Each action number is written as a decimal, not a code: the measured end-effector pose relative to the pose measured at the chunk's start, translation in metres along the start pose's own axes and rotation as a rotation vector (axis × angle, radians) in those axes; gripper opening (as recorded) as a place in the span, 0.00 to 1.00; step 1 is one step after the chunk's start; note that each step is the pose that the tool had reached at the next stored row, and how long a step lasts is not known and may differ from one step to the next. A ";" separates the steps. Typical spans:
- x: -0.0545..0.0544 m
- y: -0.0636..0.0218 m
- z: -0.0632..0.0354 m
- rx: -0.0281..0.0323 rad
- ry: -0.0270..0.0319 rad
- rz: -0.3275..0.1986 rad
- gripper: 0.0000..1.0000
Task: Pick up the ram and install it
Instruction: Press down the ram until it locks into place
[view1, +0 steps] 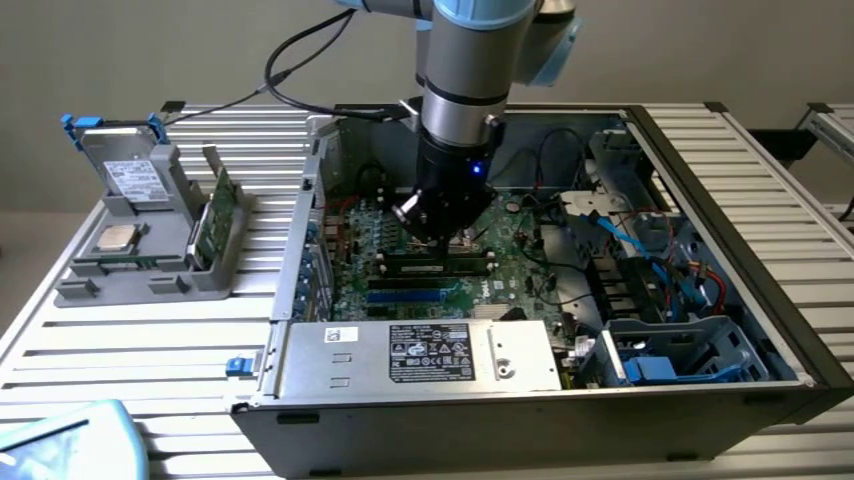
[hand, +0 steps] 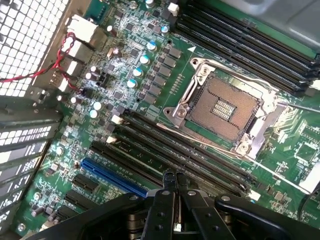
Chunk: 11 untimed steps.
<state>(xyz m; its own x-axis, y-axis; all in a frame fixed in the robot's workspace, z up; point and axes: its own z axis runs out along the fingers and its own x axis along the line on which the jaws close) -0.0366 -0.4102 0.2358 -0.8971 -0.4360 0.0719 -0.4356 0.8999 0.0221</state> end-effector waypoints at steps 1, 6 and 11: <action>0.000 0.0000 0.0000 -0.0011 -0.0004 0.016 0.11; 0.000 0.0000 0.0000 -0.0042 -0.0055 0.081 0.11; 0.000 0.0000 0.0000 -0.0019 -0.0209 0.135 0.11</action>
<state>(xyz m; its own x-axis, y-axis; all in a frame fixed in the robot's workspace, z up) -0.0366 -0.4102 0.2358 -0.9488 -0.3112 0.0535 -0.3109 0.9503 0.0155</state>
